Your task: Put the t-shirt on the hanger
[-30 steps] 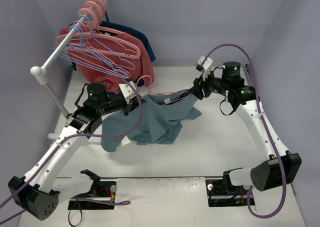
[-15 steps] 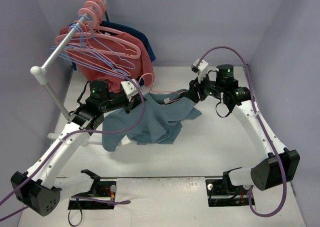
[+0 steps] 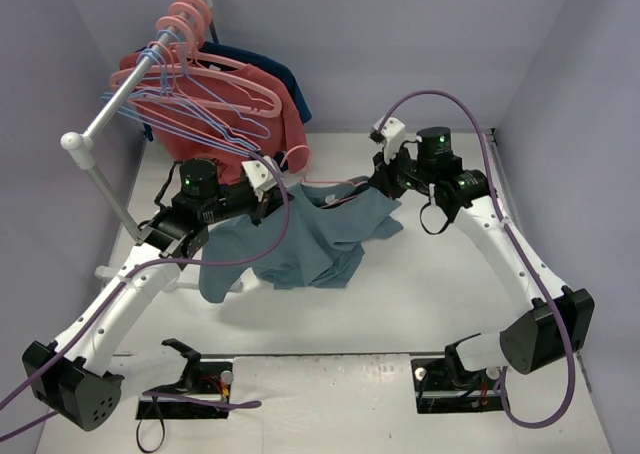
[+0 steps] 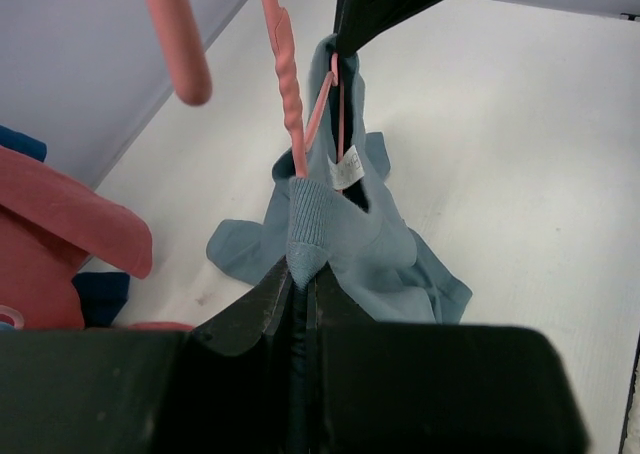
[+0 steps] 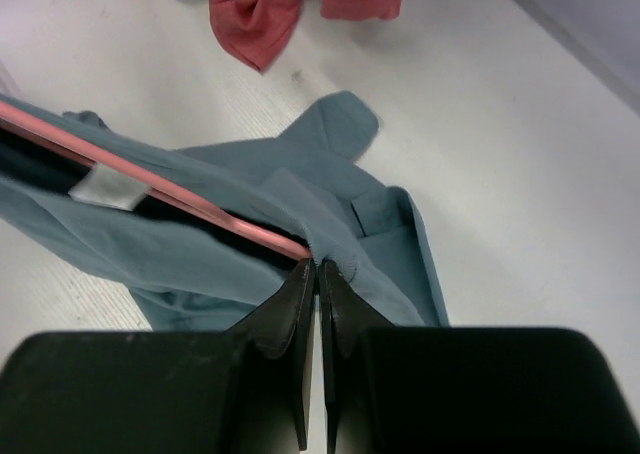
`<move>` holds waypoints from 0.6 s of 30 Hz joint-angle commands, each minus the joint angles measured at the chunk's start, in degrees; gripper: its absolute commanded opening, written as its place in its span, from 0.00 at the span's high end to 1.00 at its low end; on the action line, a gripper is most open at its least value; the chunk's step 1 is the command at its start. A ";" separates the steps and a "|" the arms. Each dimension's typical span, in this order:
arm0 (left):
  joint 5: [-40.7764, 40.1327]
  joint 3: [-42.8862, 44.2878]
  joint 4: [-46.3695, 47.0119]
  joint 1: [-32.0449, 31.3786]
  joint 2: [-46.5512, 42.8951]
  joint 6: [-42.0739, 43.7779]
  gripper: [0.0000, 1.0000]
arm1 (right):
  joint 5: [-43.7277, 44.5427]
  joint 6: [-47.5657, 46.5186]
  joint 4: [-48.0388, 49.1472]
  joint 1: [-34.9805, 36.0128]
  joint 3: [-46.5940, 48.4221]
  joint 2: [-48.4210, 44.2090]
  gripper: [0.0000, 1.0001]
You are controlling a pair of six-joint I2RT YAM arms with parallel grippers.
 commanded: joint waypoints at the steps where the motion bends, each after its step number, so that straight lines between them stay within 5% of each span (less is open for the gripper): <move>1: 2.70 2.36 9.30 0.22 0.55 -1.73 1.00 | 3.17 0.64 3.49 6.01 7.20 -0.94 1.00; 18: -1.31 2.56 36.19 -0.78 4.59 -10.62 1.00 | 4.27 3.43 3.49 12.18 22.68 1.27 1.00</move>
